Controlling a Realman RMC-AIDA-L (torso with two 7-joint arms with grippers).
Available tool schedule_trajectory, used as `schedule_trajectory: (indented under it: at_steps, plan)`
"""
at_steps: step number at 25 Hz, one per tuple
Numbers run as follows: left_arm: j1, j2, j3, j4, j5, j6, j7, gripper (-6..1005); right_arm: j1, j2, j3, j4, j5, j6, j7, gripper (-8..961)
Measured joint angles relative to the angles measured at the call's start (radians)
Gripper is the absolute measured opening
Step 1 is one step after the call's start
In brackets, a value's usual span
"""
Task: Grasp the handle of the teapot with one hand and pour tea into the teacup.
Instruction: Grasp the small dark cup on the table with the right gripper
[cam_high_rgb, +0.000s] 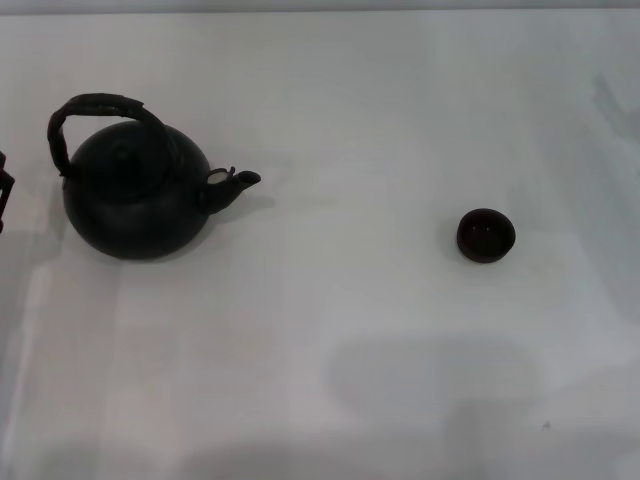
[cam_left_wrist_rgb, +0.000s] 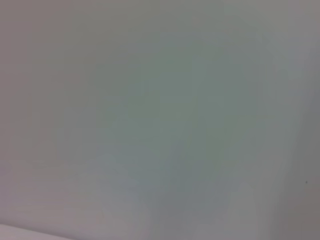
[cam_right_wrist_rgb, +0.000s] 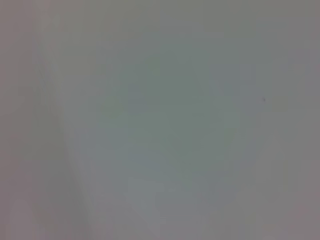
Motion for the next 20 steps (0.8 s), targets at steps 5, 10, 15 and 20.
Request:
schedule_trajectory:
  at_steps: [5, 10, 15, 20]
  plan:
    - [0.002, 0.000, 0.000, -0.001, 0.000, 0.000, 0.000, 788, -0.001, 0.000, 0.000, 0.000, 0.000, -0.001, 0.000, 842]
    - [0.011, 0.000, 0.000, -0.002, 0.000, 0.000, -0.001, 788, -0.002, 0.000, -0.002, 0.000, 0.000, -0.002, 0.000, 841]
    - [0.013, 0.000, 0.000, -0.002, 0.000, 0.002, -0.001, 788, 0.003, -0.003, -0.038, -0.008, -0.019, 0.004, 0.020, 841]
    - [0.012, 0.000, 0.000, -0.002, 0.000, 0.004, -0.001, 788, 0.009, -0.017, -0.192, -0.121, -0.091, -0.032, 0.158, 840]
